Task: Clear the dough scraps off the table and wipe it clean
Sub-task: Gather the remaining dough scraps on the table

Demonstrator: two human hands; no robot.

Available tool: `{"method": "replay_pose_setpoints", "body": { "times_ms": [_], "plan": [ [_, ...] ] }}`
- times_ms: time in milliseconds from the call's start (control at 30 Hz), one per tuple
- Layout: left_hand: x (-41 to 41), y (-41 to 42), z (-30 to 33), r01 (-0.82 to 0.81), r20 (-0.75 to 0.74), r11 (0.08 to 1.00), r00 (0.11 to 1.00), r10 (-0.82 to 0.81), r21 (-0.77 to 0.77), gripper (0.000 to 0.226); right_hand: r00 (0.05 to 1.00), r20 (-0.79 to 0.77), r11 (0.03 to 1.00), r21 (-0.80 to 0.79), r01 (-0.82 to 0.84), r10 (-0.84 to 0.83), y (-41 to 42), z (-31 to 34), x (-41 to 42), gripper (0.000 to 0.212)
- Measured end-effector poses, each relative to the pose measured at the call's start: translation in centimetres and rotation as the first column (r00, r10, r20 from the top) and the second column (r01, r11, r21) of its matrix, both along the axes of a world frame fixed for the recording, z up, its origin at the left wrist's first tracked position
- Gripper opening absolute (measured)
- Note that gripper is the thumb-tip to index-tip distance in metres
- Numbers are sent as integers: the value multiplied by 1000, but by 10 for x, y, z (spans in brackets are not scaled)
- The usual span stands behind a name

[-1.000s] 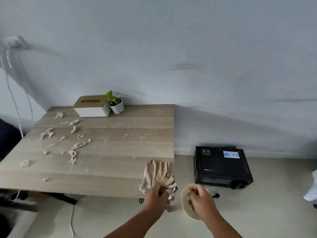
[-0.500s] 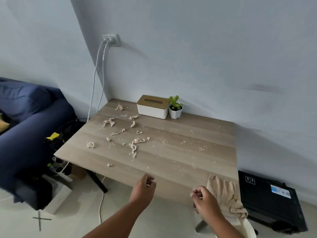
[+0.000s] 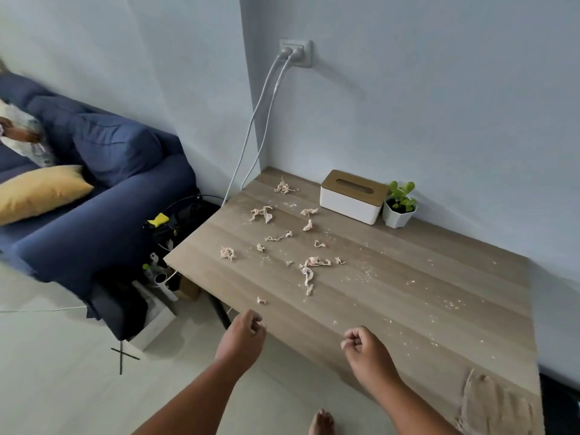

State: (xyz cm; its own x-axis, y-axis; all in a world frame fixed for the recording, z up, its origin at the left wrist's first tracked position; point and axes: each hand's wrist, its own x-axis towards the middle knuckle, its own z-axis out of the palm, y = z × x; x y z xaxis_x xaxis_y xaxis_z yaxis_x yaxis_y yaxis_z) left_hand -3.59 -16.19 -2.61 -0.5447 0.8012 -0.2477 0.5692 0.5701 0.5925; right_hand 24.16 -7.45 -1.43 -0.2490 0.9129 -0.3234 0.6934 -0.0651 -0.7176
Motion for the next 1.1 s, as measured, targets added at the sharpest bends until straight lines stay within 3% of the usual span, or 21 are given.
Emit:
{"method": "replay_pose_setpoints", "body": {
  "times_ms": [167, 333, 467, 700, 933, 1100],
  "plan": [
    [-28, 20, -18, -1, -44, 999, 999, -1, -44, 17, 991, 68, 993, 28, -116, 114, 37, -17, -38, 15],
    [-51, 52, -33, -10, -42, 996, 999, 6, -92, 27, 952, 180, 963, 65, -263, 248, 88, -31, -71, 40],
    [-63, 75, -39, 70, -80, 991, 994, -79, -115, 33, 896, 294, 912, 141, -386, 334, 128, -37, -94, 58],
    [-73, 105, -51, 283, -102, 949, 949, -299, -140, 20, 861, 337, 862, 208, -462, 380, 170, -49, -118, 88],
    [-77, 131, -44, 253, -34, 959, 965, -260, -129, 16, 796, 397, 750, 309, -585, 457, 191, -58, -128, 104],
    [-75, 158, -42, 213, 11, 968, 977, -214, -132, 14, 683, 465, 672, 223, -706, 563, 199, -68, -130, 111]
  ]
}}
